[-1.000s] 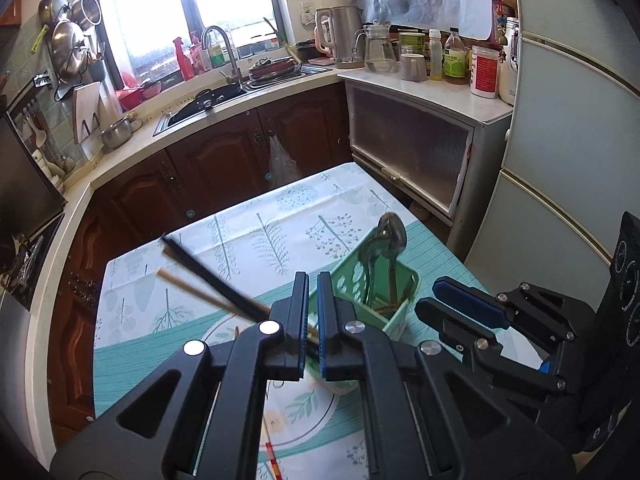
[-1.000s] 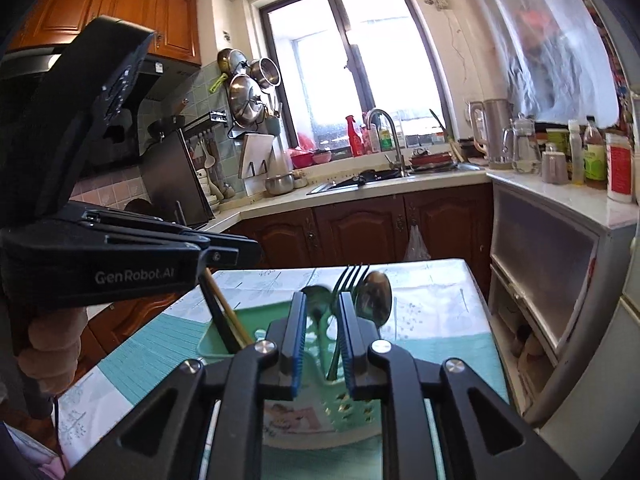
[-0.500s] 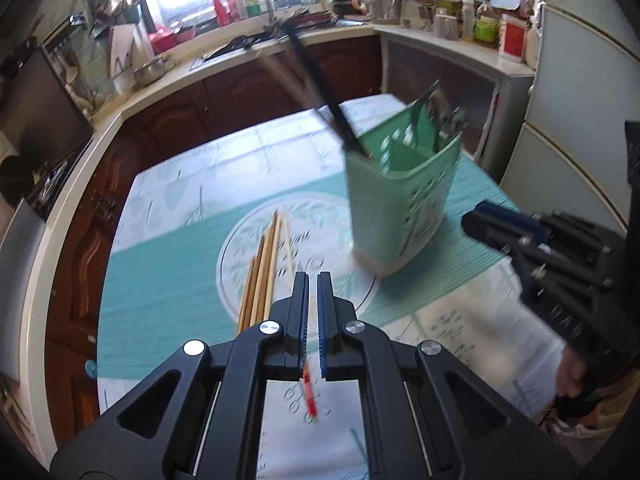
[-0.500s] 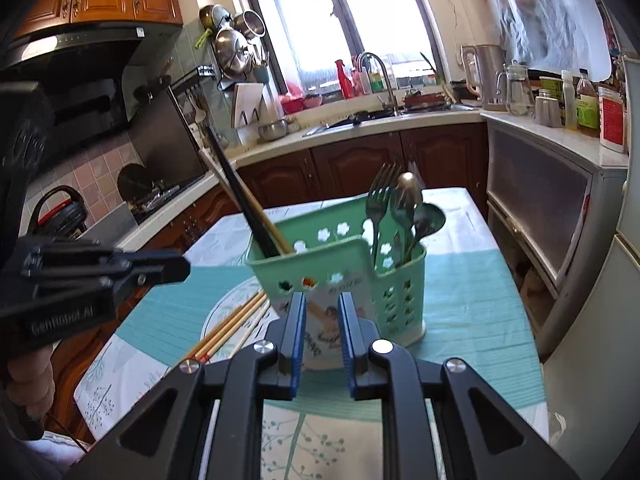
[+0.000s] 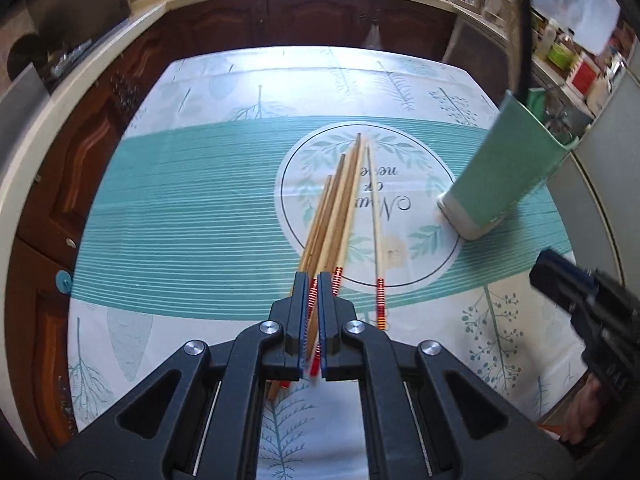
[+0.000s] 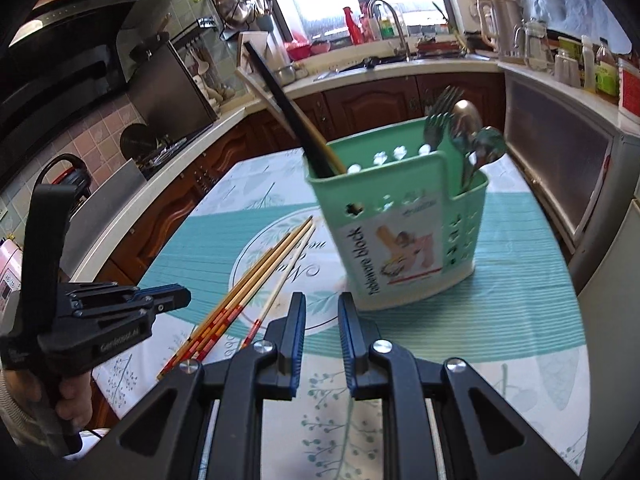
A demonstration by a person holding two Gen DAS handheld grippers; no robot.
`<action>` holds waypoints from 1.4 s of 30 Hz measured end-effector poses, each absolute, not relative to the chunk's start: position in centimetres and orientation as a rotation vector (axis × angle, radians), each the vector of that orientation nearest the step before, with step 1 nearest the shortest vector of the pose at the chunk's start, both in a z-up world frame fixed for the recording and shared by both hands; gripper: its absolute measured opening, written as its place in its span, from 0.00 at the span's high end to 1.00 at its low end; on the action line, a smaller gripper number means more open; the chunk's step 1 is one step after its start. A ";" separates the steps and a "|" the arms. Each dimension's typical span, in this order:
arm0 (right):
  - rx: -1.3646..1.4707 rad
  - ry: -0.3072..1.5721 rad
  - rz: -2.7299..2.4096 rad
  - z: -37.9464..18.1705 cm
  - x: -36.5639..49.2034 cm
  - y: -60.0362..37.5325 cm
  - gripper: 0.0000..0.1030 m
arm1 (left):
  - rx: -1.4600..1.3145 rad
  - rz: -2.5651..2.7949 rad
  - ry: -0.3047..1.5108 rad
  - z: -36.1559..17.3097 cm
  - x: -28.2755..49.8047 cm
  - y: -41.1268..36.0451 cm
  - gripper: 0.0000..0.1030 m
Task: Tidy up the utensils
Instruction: 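Move both tools back over the loose wooden chopsticks on the tablecloth, then grasp one chopstick with the right tool and lift it while the left tool reaches the chopsticks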
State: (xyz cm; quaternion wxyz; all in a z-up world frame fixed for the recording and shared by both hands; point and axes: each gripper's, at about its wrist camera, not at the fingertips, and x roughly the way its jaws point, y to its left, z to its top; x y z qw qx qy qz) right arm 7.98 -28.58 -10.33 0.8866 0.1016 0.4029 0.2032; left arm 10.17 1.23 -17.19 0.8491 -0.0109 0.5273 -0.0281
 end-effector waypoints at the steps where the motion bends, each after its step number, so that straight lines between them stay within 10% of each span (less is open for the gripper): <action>1: 0.213 0.854 0.430 -10.5 8.0 -28.2 0.82 | -0.050 -0.069 1.132 -17.5 10.6 1.8 0.98; 42: -0.023 1.405 0.200 -17.6 20.7 -13.0 0.78 | -0.296 -0.129 1.176 -21.6 8.8 10.4 0.98</action>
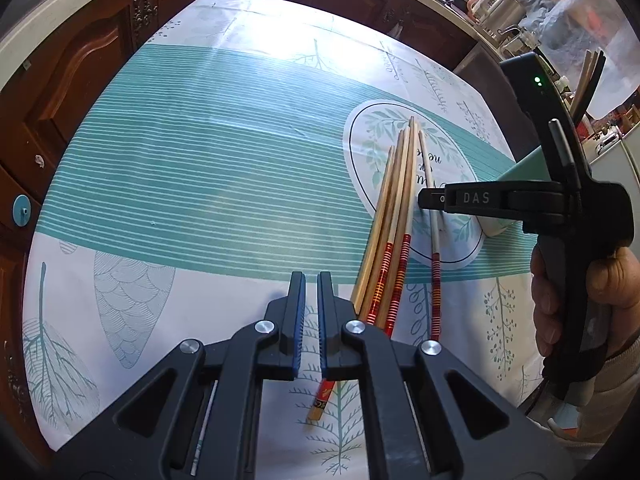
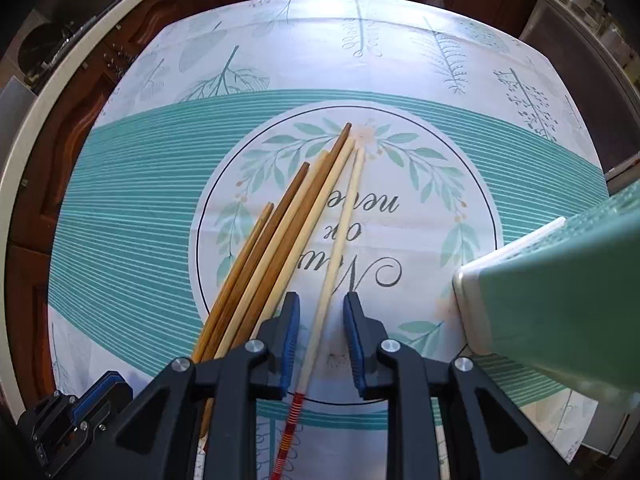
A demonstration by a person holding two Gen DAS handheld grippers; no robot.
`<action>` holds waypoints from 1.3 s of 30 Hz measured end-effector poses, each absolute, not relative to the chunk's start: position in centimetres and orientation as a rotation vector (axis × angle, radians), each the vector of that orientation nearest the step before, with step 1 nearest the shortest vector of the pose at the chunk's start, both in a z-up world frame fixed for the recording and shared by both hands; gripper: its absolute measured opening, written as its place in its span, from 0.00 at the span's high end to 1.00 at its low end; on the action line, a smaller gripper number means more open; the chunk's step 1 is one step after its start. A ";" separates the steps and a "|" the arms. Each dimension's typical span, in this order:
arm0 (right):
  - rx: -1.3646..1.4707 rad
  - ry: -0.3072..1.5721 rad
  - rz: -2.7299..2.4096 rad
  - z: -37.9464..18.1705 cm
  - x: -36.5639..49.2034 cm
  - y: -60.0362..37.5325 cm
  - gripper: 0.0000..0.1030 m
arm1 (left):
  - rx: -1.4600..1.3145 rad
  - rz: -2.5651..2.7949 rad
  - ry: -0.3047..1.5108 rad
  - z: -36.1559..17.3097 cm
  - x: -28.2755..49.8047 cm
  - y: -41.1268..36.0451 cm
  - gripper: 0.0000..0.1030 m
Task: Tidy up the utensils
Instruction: 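Grasp one chopstick with the right tool and lift it while the left tool reaches the chopsticks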
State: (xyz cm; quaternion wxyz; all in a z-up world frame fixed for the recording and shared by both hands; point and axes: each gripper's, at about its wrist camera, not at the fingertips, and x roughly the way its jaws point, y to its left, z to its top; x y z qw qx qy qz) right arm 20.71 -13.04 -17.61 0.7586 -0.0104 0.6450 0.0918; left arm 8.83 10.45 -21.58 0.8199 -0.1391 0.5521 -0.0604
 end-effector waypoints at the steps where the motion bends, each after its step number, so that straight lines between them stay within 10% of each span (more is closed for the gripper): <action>1: -0.035 1.409 0.191 -17.7 20.8 -12.8 0.78 | -0.294 -0.128 1.178 -21.6 8.8 10.4 0.98; 26: -0.014 1.467 0.463 -17.2 14.4 -15.1 0.95 | -0.150 -0.102 1.242 -21.5 7.7 6.8 0.98; 39: 0.115 1.026 0.676 -6.5 8.7 -20.3 0.95 | -0.143 -0.327 1.291 -18.9 11.2 2.8 0.98</action>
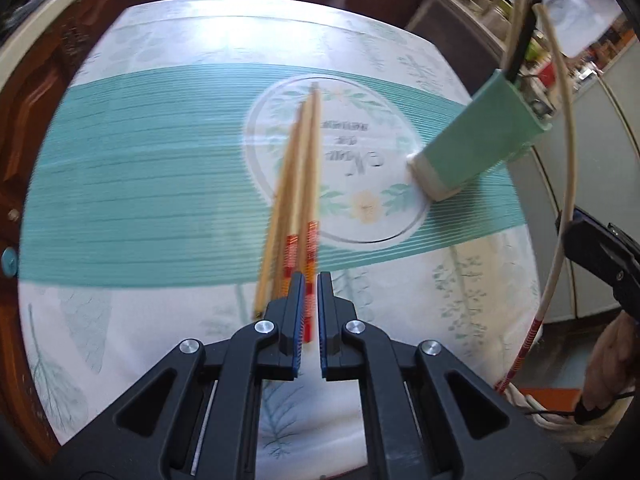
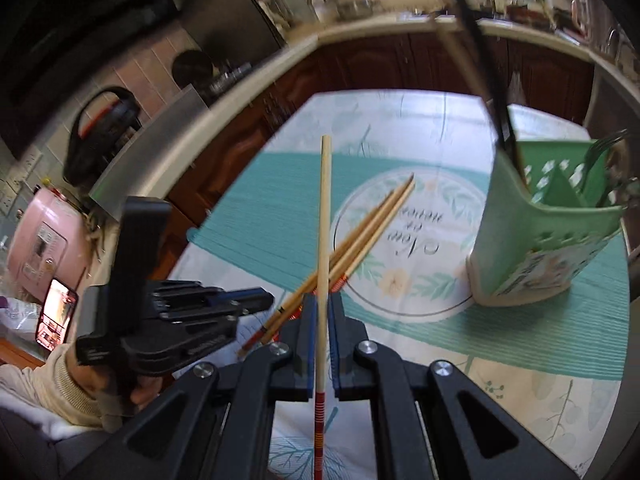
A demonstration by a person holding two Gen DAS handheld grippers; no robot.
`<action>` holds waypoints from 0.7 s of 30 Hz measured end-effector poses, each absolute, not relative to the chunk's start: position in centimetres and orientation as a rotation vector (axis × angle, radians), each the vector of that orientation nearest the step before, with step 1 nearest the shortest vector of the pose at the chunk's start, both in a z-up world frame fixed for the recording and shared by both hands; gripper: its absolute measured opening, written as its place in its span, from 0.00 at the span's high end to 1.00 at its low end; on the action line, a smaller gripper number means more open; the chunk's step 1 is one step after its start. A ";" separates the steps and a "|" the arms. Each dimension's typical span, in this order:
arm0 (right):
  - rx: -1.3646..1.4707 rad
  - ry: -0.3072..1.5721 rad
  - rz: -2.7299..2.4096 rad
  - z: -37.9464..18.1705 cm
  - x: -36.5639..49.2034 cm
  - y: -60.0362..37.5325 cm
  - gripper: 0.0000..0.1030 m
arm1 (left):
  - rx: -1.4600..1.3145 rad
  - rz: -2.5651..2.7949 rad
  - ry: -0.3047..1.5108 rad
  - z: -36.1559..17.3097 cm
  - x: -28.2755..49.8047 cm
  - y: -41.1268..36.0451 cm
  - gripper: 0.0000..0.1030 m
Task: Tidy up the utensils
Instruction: 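Grasp one chopstick with the right tool and lift it while the left tool reaches the chopsticks, then grasp a red-banded chopstick with the left tool and lift it while the right tool holds its chopstick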
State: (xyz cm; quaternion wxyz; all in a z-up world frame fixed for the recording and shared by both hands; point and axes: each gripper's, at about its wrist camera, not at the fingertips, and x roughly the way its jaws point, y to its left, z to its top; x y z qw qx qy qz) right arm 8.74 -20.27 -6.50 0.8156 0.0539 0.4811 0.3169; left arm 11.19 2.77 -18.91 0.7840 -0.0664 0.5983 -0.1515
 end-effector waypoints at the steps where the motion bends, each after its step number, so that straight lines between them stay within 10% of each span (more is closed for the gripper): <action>1: 0.122 1.006 0.674 -6.1 8.7 -20.9 0.95 | -0.131 -0.361 1.304 -18.7 12.0 2.0 0.98; 21: 0.359 0.771 0.584 -2.7 10.4 -30.2 0.95 | 0.093 -0.298 1.519 -22.7 19.7 -3.7 0.98</action>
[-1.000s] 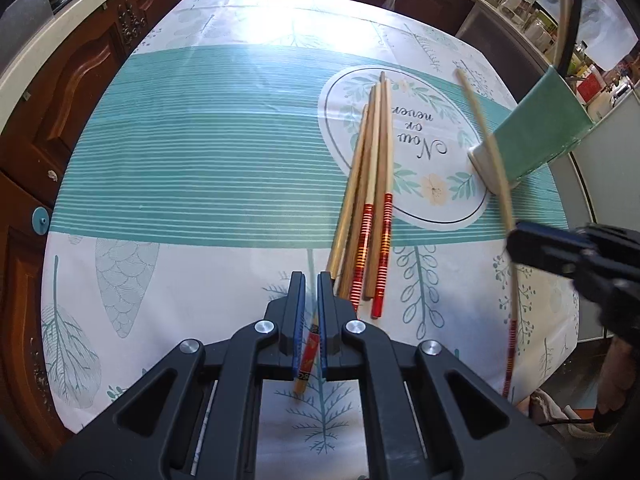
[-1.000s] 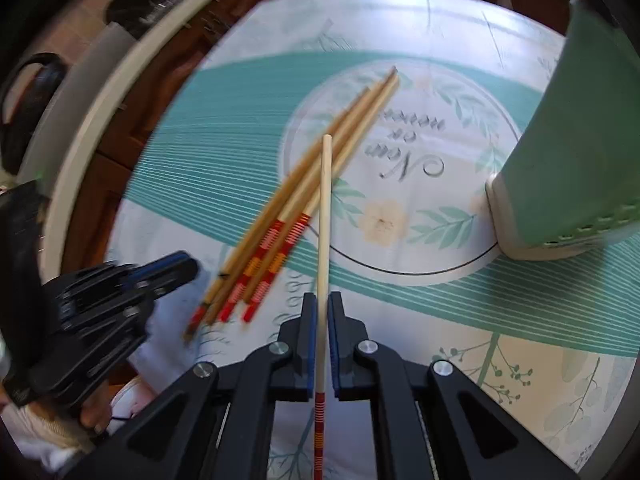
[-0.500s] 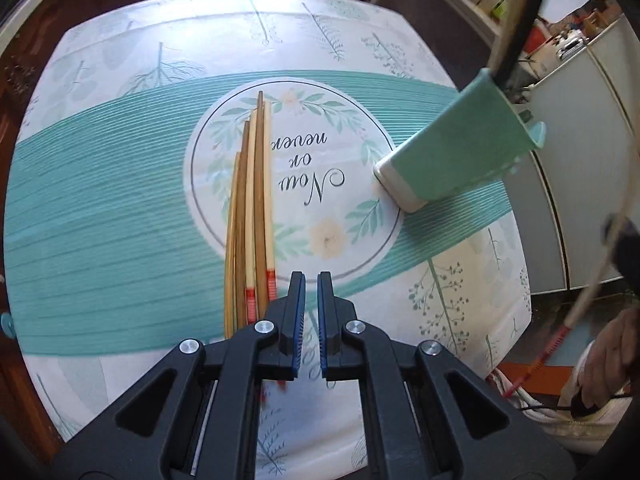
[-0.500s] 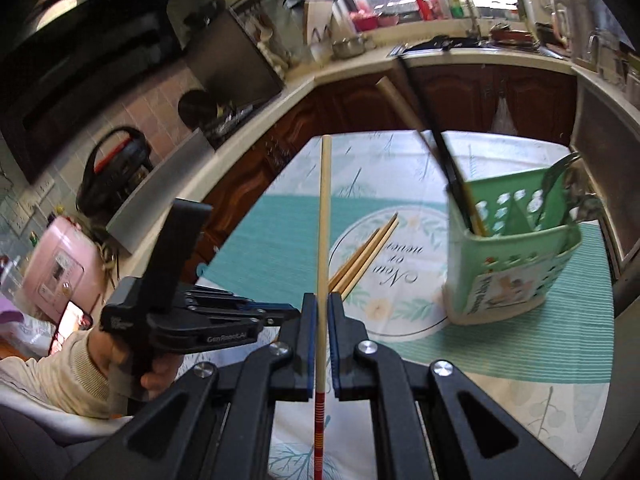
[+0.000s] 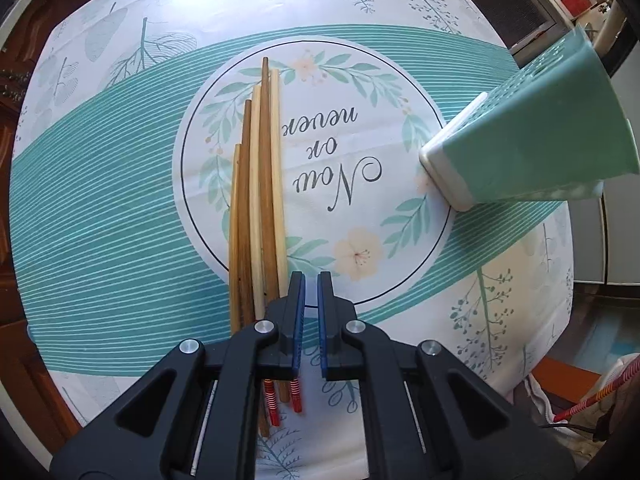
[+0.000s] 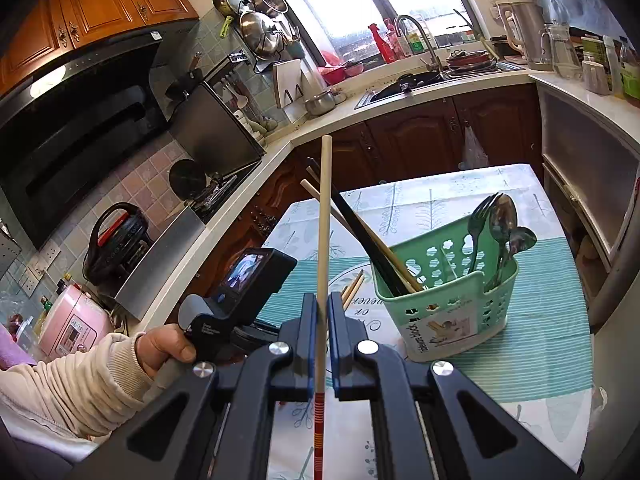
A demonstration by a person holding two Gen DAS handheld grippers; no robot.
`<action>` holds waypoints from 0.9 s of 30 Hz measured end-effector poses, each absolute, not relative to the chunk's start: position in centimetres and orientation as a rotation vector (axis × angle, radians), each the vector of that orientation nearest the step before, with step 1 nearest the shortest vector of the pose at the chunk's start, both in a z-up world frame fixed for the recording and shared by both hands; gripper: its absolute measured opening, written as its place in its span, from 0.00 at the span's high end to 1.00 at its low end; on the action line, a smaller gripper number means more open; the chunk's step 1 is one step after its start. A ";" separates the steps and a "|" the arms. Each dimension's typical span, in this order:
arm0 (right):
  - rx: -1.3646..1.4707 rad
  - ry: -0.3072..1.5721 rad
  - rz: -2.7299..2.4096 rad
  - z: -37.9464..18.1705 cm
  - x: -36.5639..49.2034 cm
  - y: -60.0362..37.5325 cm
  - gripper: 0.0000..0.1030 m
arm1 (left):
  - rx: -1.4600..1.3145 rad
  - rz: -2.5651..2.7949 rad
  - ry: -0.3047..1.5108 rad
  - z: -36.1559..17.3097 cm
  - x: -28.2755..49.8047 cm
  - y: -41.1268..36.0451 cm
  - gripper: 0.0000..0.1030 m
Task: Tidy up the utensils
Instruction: 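Grasp a red-banded chopstick with the left tool and lift it while the right tool holds its chopstick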
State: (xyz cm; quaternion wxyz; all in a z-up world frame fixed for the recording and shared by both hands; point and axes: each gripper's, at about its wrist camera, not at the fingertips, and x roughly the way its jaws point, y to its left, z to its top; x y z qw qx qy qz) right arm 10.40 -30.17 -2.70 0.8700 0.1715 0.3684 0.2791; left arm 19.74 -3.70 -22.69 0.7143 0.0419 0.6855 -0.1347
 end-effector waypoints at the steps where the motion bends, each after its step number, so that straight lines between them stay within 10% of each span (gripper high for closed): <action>1: 0.360 0.770 0.584 -2.7 10.3 -30.2 0.95 | 0.098 -0.298 1.517 -22.6 19.7 -3.7 0.98; 19: 0.378 0.778 0.595 -3.1 10.3 -29.9 0.95 | 0.137 -0.269 1.542 -23.3 20.3 -3.7 0.98; 27: 0.378 0.777 0.594 -3.2 10.3 -29.8 0.95 | 0.147 -0.256 1.550 -23.9 19.9 -3.6 0.80</action>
